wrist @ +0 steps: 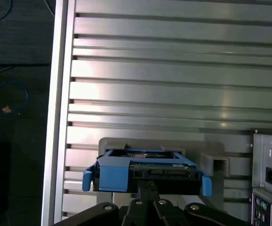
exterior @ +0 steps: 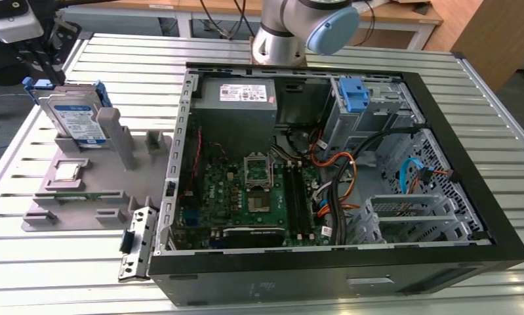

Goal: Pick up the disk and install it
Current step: 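Pick up the disk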

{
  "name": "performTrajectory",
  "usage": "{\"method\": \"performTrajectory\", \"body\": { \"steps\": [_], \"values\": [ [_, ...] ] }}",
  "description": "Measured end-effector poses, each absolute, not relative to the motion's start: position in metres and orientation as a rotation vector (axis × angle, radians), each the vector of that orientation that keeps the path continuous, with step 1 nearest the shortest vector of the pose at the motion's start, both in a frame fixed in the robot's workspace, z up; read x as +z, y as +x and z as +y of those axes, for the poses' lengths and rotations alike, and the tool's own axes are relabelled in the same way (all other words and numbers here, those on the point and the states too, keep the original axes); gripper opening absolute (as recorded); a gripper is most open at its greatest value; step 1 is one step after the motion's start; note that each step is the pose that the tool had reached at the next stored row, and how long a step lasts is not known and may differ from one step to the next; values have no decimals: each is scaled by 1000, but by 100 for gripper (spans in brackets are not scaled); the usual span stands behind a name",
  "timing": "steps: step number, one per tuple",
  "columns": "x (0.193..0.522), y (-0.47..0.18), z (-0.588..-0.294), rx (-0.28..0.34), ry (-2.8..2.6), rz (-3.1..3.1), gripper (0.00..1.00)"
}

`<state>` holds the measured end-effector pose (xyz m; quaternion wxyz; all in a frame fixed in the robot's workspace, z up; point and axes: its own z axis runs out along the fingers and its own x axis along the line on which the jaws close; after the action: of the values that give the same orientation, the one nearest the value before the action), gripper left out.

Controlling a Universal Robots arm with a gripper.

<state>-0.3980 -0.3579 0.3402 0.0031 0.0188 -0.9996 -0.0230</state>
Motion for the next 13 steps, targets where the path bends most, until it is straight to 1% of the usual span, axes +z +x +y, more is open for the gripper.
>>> {"method": "performTrajectory", "body": {
  "steps": [13],
  "values": [
    [340, -398, -358, -73, 369, -3108, 10]
  ]
}}
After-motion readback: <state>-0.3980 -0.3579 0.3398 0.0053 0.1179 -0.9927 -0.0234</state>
